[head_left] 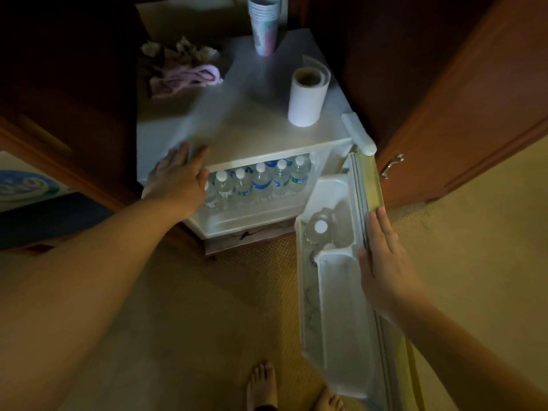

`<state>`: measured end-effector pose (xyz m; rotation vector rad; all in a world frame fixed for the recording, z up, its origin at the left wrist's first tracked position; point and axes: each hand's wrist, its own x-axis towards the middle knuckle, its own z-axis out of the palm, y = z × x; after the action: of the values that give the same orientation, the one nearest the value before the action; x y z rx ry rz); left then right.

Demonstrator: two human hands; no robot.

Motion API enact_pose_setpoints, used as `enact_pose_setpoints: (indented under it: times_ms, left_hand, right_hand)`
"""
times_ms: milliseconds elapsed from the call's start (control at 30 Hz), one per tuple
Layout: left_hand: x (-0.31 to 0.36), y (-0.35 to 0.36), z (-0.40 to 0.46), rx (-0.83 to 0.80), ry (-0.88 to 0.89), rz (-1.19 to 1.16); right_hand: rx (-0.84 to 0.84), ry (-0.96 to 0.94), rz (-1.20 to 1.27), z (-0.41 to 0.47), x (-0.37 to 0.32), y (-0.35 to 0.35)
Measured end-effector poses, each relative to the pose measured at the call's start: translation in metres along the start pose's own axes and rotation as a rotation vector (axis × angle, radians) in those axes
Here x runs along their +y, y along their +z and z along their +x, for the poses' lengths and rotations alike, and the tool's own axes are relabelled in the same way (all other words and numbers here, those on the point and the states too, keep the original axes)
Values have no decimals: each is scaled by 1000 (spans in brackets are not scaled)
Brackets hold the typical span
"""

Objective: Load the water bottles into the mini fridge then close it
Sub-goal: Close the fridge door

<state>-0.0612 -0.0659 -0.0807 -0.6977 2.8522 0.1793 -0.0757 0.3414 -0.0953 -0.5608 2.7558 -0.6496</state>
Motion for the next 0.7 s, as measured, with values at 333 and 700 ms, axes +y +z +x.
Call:
enact_pose_setpoints:
  times_ms: [333, 700]
  left_hand:
    - [1, -6, -5, 46, 31, -83]
    - [1, -27, -7, -67, 13, -144]
  right_hand:
    - [-112, -222, -128, 8, -22, 8]
    - [-123, -390, -336, 40, -58, 27]
